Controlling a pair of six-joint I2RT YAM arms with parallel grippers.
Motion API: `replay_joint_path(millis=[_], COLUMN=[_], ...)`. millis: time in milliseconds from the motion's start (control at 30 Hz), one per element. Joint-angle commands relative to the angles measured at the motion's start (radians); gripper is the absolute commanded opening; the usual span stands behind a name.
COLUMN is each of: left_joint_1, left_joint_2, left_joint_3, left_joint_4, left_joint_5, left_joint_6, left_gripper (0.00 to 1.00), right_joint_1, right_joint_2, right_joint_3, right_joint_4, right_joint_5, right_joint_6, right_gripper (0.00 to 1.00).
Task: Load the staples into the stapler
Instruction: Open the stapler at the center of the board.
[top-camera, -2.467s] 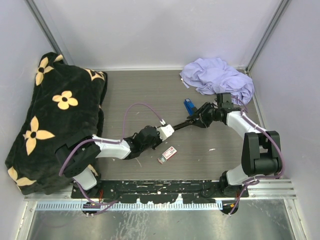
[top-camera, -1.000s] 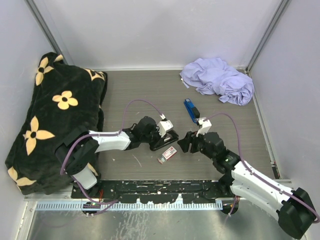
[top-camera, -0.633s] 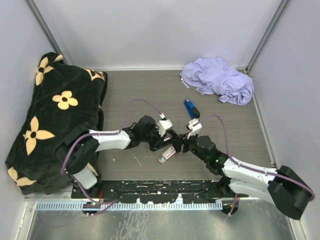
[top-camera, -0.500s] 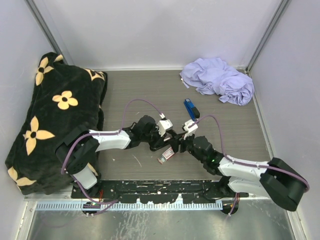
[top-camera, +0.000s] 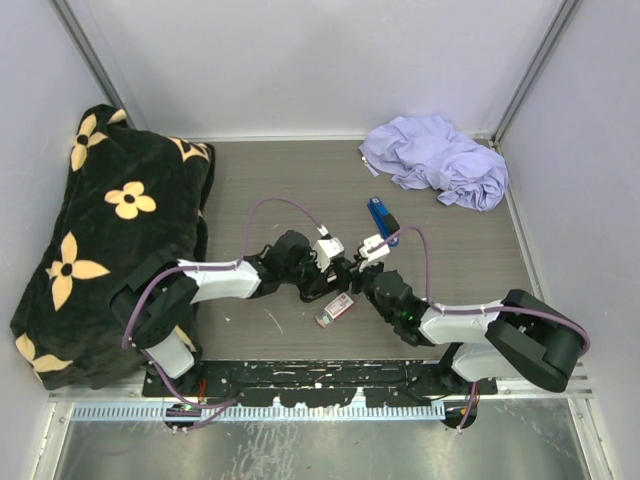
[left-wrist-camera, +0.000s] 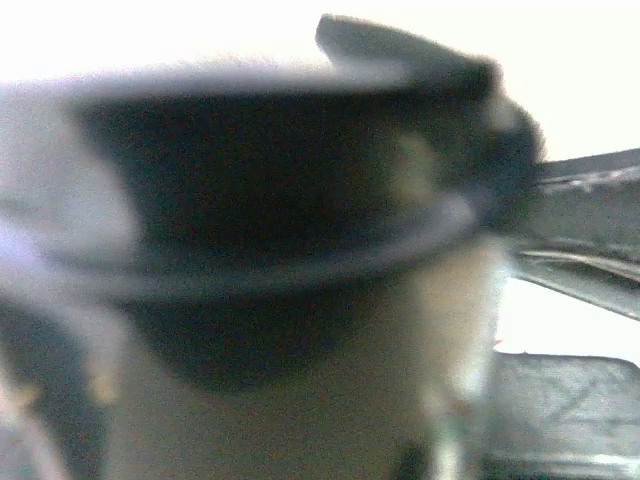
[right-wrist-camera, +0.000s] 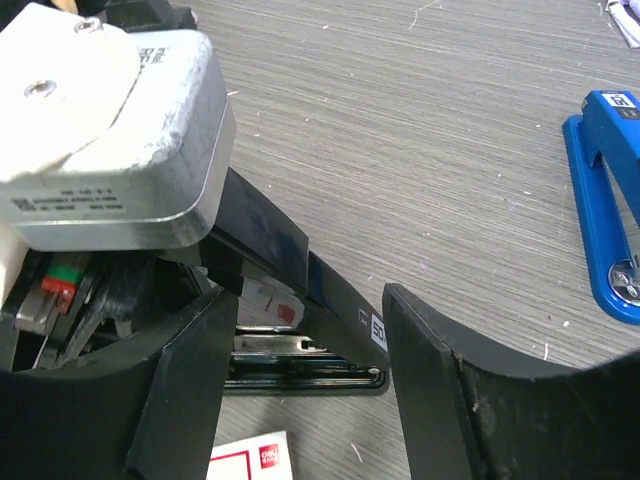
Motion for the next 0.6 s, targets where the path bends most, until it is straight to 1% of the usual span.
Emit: replay_joint_path(millis=[0,100,233,333,467,567], left_joint_1=[-0.003,-0.001,-0.003,-0.001,-0.003,-0.001], left_joint_2=[-0.024,-0.046,-0.067,-0.060,-0.054,-0.048], left_joint_3=[-0.045,-0.077,-0.122,-0.137,-0.170,-0.176], left_joint_4=[0.000,0.056,0.140,0.168,0.230,0.243], left_joint_5=[0.011,0.017,0.015,0.007,-0.014,-0.020], left_joint_6=[-0.032,-0.064,-0.101,-0.111,-0.121,-0.123], left_gripper=[0.02,0.02,0.07,0.08,0.10,0.10], right_joint_1=[0.002,0.002,0.001,-0.002,-0.006,-0.016], right_joint_2=[0.003,0.002,0.009,0.026,0.063,0.082], right_joint_3=[0.108,0.116,0.140,0.161,0.192,0.223], right_joint_4=[0.011,-0.002,-0.041,-0.051,-0.086,-0.132], right_joint_5=[0.176,0.210,0.237,0.240,0.292,0.333], right_joint_6=[0.054,0.077,0.108,0.126,0.161,0.195], right_gripper=[0.64,0.64,0.56,0.53,0.51,0.51])
